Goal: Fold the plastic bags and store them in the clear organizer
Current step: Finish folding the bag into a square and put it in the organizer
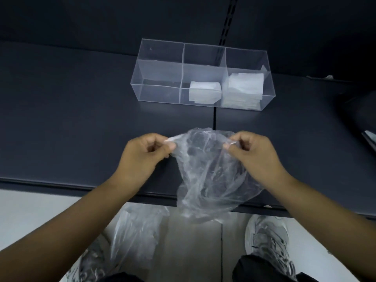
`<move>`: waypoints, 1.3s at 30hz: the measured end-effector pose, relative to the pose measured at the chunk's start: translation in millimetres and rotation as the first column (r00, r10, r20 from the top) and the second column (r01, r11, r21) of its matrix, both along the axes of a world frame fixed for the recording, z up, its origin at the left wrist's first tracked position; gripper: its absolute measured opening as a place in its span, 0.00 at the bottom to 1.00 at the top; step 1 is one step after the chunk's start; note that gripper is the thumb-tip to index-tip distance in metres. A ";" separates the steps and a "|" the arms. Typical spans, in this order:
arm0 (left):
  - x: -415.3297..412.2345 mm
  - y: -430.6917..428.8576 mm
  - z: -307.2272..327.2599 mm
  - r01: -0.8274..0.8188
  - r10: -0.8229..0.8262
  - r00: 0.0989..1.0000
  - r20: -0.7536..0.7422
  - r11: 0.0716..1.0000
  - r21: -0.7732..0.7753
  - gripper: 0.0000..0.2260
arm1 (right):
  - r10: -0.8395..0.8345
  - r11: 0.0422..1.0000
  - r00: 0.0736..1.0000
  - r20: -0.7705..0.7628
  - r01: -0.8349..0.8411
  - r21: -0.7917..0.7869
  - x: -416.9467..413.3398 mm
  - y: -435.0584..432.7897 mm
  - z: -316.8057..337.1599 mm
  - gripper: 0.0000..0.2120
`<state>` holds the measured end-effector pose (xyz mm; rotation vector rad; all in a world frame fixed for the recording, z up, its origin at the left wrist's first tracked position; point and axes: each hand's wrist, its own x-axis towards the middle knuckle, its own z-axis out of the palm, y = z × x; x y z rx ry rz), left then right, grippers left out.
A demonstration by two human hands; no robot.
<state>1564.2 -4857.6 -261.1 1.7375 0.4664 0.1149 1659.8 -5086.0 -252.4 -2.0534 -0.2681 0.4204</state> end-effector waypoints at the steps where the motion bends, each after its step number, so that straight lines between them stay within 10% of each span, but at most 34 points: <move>1: -2.5 6.1 1.7 -0.055 0.055 0.998 0.012 0.998 -0.042 0.05 | -0.020 0.998 0.999 -0.042 0.023 0.062 3.6 -5.2 3.3 0.06; 8: -8.6 24.4 19.7 -0.014 0.057 0.996 0.065 0.851 -0.525 0.05 | -0.028 0.918 0.976 -0.215 0.111 0.381 12.9 -28.4 25.7 0.08; 14: -12.6 17.3 23.4 -0.041 0.043 0.999 0.003 0.970 -0.241 0.07 | -0.193 0.966 0.979 0.073 0.176 0.188 13.2 -18.9 32.0 0.11; 19: -7.8 14.0 41.1 0.020 -0.005 0.997 -0.072 0.978 0.207 0.19 | -0.018 0.989 0.997 0.074 0.007 0.150 8.4 1.1 43.5 0.08; 24: 19.9 -19.5 59.3 0.361 -0.360 0.927 -0.108 0.932 -0.004 0.10 | 0.305 0.925 0.947 0.098 -0.319 0.204 0.6 37.4 53.6 0.05; 32: 0.6 31.4 13.4 -0.168 0.174 0.964 -0.200 0.985 0.047 0.13 | 0.106 0.970 0.978 0.177 -0.062 -0.235 45.9 -21.5 12.4 0.08; 39: -2.9 52.0 7.2 -0.123 0.128 0.935 -0.331 0.992 0.036 0.10 | -0.038 0.977 0.998 0.049 0.048 -0.209 52.9 -61.2 1.1 0.07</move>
